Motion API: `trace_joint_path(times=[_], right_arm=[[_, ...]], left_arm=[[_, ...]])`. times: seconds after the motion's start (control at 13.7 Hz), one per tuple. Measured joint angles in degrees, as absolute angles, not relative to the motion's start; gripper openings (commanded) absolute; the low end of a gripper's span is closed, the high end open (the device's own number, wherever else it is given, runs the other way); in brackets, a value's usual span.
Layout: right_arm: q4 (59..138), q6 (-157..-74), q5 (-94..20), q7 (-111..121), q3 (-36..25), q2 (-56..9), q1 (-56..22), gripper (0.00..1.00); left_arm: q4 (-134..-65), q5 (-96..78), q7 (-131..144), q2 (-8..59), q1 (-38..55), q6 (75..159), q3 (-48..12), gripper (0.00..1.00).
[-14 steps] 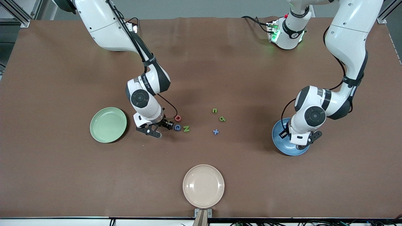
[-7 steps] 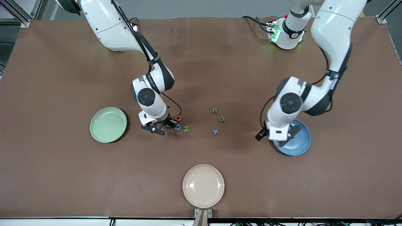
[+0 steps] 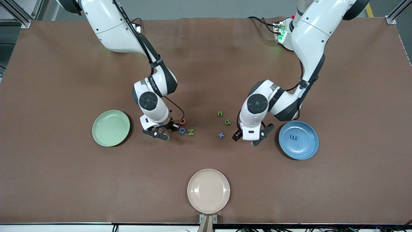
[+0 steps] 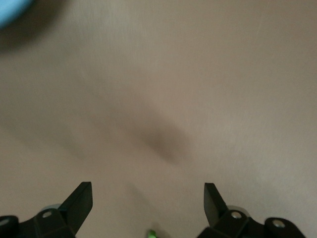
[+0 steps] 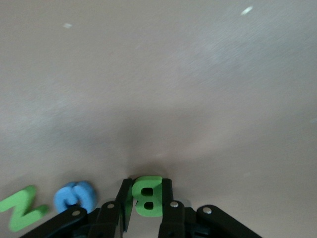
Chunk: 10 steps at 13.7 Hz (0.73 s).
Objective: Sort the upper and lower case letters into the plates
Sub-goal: 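Carry the B to the green plate while the left gripper grasps b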
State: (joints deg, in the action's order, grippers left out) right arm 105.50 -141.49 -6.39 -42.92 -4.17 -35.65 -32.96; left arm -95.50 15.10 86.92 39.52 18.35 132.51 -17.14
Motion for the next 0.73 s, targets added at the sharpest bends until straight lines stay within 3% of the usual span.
trace_joint_path(times=[0.22,0.51,0.73], right_arm=[[105.39,-135.16,-6.27,-35.11,-7.80,-31.34,-31.40,0.00],[111.17,-133.52,-6.25,-18.62,-11.03,-23.95,-24.59,0.00],[117.14,-135.90,-6.25,-10.42,-11.11,-21.03,-18.60,0.00]], left_arm=[[-95.42,15.10,89.21,40.66,21.64,132.55,-17.14,0.80],[-95.82,15.10,89.56,42.53,23.19,135.76,-17.09,0.71],[-96.63,15.10,89.73,43.50,23.58,137.79,-17.12,0.45]])
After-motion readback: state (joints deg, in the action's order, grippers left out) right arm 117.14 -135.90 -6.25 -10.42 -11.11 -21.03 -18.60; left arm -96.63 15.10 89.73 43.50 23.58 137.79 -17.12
